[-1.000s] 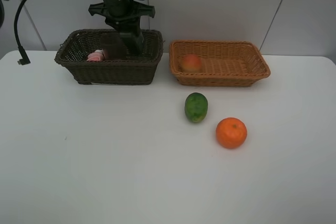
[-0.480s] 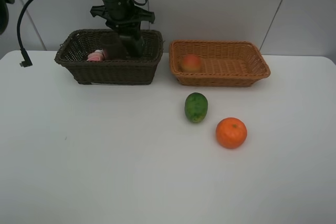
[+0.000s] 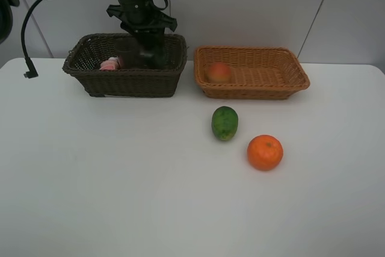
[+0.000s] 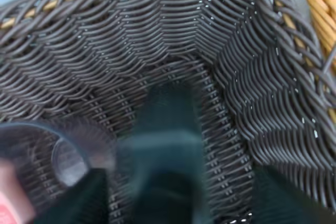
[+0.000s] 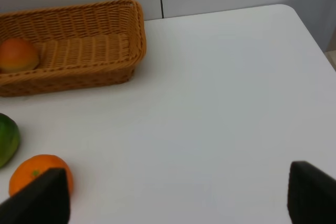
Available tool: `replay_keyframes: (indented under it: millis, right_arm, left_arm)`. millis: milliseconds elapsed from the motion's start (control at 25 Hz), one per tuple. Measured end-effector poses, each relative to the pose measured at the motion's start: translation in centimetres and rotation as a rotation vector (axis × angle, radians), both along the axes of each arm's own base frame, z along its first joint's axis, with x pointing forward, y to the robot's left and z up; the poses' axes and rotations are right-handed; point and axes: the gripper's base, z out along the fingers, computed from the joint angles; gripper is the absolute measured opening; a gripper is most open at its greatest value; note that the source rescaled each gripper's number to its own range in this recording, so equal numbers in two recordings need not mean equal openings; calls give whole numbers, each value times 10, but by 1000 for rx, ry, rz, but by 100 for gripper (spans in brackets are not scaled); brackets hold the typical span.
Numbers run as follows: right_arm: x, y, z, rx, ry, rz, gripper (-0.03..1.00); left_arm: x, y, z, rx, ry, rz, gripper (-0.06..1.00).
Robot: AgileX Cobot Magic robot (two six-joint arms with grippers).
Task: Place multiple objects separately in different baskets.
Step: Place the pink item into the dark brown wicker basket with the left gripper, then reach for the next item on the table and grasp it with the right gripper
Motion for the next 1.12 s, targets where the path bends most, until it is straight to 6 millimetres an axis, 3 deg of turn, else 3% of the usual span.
replay_keyframes:
  millis: [80,200,680,960,1120]
  right_arm:
    - [0,0,0,0,0,0,75]
    - [0,0,0,0,0,0,75]
    - [0,0,0,0,0,0,75]
    - [0,0,0,0,0,0,75]
    - [0,0,0,0,0,0,75]
  left_arm:
    - [1,0,0,-1,-7,-3,85]
    - [1,0,1,-3,-16,-4,89]
    - [0,0,5,-13,-22,8,89]
    - [-7,5,35,22,-62,5,89]
    - [-21,12,67,53,-74,18,89]
